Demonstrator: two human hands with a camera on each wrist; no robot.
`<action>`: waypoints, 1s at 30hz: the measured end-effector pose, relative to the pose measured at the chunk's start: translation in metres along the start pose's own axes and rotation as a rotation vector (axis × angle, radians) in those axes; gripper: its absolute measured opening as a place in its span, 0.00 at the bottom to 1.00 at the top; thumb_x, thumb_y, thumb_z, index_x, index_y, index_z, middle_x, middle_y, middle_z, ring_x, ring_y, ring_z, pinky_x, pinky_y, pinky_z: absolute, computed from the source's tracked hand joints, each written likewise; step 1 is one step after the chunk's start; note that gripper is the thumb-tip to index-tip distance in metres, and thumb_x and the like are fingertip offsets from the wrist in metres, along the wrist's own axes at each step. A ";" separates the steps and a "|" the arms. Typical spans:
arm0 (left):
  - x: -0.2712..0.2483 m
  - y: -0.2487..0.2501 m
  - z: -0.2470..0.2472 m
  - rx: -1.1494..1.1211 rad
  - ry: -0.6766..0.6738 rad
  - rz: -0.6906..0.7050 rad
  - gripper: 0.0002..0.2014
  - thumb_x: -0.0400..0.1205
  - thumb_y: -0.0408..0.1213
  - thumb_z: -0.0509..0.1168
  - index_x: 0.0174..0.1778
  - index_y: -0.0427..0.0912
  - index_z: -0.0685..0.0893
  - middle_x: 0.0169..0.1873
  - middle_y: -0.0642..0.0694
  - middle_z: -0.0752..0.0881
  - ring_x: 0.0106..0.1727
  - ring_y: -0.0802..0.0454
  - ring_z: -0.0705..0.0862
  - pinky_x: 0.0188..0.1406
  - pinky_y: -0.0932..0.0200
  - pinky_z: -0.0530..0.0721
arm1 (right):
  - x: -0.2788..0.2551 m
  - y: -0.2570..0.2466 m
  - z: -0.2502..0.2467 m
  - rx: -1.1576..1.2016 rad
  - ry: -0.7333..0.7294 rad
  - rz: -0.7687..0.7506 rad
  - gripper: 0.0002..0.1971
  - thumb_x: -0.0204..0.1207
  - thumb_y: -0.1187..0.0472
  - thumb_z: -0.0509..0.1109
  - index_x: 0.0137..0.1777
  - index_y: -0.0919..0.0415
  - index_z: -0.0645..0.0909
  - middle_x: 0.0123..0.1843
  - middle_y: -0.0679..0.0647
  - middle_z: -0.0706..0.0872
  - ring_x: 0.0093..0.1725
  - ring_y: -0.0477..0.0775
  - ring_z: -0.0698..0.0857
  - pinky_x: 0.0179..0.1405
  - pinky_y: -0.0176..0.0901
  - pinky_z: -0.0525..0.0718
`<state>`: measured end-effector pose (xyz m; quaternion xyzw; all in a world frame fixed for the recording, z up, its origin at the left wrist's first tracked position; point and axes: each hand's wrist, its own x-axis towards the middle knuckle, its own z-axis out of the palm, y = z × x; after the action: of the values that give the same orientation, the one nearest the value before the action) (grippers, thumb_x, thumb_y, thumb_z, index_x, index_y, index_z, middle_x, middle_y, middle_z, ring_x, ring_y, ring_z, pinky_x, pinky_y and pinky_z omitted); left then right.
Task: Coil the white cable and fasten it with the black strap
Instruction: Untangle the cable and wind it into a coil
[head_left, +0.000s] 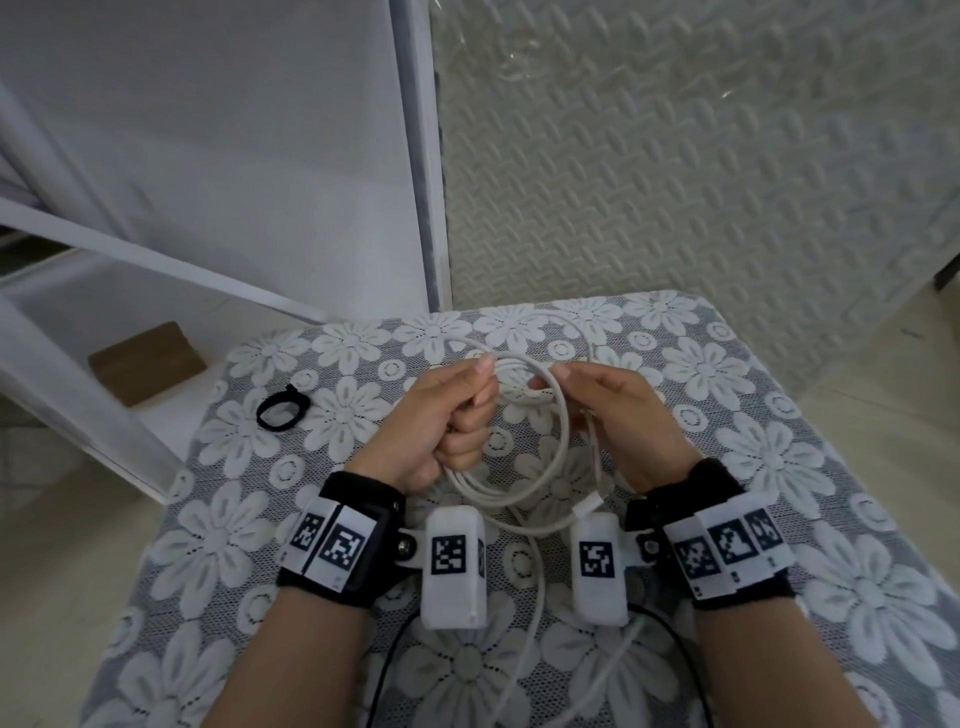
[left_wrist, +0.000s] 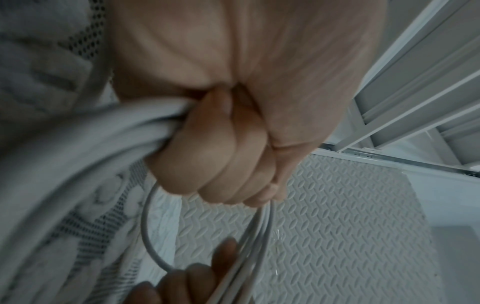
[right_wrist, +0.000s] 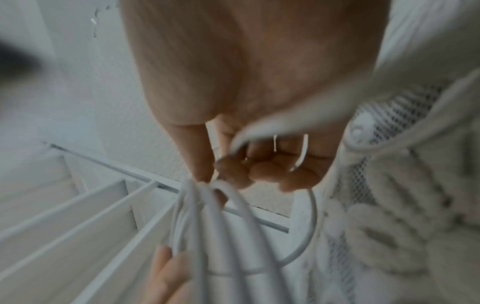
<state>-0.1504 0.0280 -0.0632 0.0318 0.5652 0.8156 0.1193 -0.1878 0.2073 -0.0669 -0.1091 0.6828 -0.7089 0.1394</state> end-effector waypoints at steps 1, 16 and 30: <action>0.000 -0.001 -0.001 0.011 0.000 0.000 0.17 0.81 0.47 0.57 0.27 0.44 0.70 0.15 0.55 0.61 0.11 0.63 0.56 0.14 0.77 0.56 | 0.000 0.000 0.000 0.048 0.030 -0.017 0.11 0.79 0.62 0.65 0.40 0.60 0.88 0.32 0.59 0.83 0.33 0.55 0.78 0.39 0.43 0.79; -0.006 0.013 -0.016 -0.251 0.087 0.062 0.18 0.80 0.47 0.55 0.24 0.46 0.72 0.13 0.57 0.62 0.11 0.65 0.53 0.13 0.79 0.56 | 0.014 0.014 -0.035 0.300 0.687 0.084 0.07 0.81 0.67 0.62 0.45 0.67 0.82 0.19 0.52 0.83 0.16 0.46 0.76 0.19 0.38 0.78; 0.002 0.004 -0.015 -0.263 0.040 0.069 0.17 0.82 0.47 0.54 0.27 0.46 0.71 0.14 0.58 0.63 0.10 0.66 0.59 0.14 0.76 0.52 | 0.007 -0.005 -0.022 0.172 0.555 -0.415 0.09 0.78 0.73 0.64 0.51 0.66 0.85 0.45 0.52 0.92 0.53 0.52 0.89 0.58 0.43 0.85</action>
<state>-0.1554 0.0132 -0.0654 0.0189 0.4545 0.8867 0.0832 -0.2024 0.2259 -0.0628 -0.0367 0.5958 -0.7796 -0.1896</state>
